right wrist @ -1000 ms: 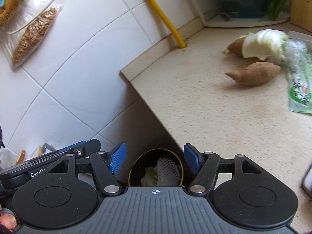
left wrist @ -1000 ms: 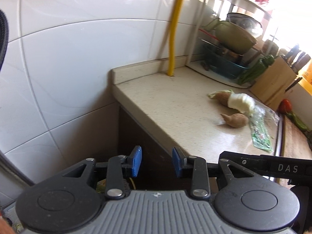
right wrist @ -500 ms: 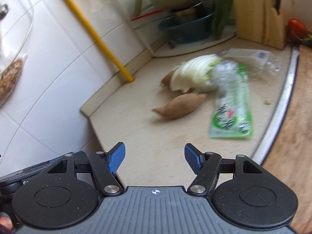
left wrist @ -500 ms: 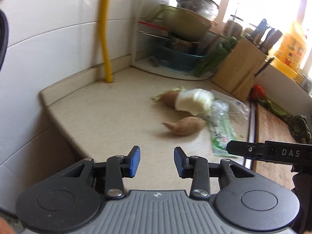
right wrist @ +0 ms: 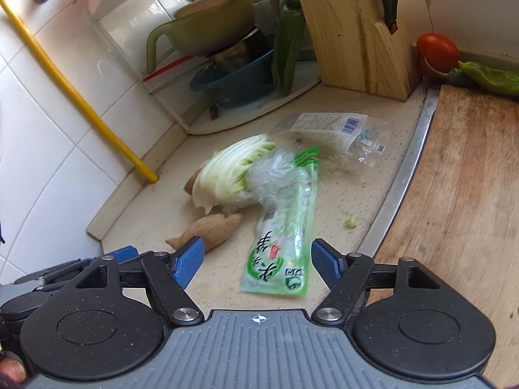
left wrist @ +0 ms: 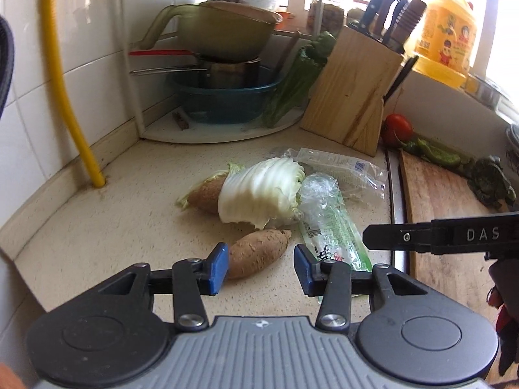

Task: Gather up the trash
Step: 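Raise both grippers back to the counter toward the napa cabbage head, then close the left gripper on the napa cabbage head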

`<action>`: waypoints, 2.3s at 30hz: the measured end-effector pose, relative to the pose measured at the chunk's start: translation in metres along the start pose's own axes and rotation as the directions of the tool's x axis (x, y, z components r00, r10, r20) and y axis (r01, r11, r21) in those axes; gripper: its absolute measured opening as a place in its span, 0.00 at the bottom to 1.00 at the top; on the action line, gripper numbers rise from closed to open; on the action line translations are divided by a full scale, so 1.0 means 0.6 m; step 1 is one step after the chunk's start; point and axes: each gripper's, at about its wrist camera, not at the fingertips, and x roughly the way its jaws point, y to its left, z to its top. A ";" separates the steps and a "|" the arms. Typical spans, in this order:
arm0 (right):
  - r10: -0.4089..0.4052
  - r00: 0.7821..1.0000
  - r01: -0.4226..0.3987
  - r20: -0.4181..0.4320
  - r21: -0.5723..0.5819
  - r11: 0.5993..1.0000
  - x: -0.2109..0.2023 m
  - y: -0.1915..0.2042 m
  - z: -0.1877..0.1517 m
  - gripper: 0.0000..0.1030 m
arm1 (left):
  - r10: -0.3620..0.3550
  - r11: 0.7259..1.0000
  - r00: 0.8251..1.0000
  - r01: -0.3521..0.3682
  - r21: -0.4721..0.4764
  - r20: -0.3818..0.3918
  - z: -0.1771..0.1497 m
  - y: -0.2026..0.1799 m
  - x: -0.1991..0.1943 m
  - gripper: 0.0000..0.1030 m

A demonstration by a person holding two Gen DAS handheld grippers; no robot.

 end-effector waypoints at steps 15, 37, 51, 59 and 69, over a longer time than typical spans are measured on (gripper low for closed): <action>0.085 0.995 -0.083 -0.057 0.051 0.995 0.046 0.022 0.007 0.77 | -0.091 0.959 0.995 0.097 0.265 -0.034 0.095 0.084 0.102 0.41; -0.145 0.989 0.137 0.036 0.174 0.975 0.076 0.047 0.030 0.77 | -0.437 0.834 0.864 0.494 0.246 -0.250 0.185 0.071 0.233 0.52; -0.181 0.982 0.168 0.047 0.204 0.964 0.085 0.010 0.038 0.78 | -0.502 0.796 0.794 0.579 0.175 -0.341 0.200 0.065 0.225 0.18; -0.143 0.989 0.132 0.047 0.186 0.974 0.092 -0.002 0.047 0.72 | -0.539 0.790 0.756 0.607 0.089 -0.372 0.175 0.075 0.194 0.10; -0.138 0.988 0.118 0.072 0.229 0.966 0.071 -0.032 0.038 0.73 | -0.526 0.820 0.759 0.572 0.007 -0.383 0.168 0.020 0.195 0.84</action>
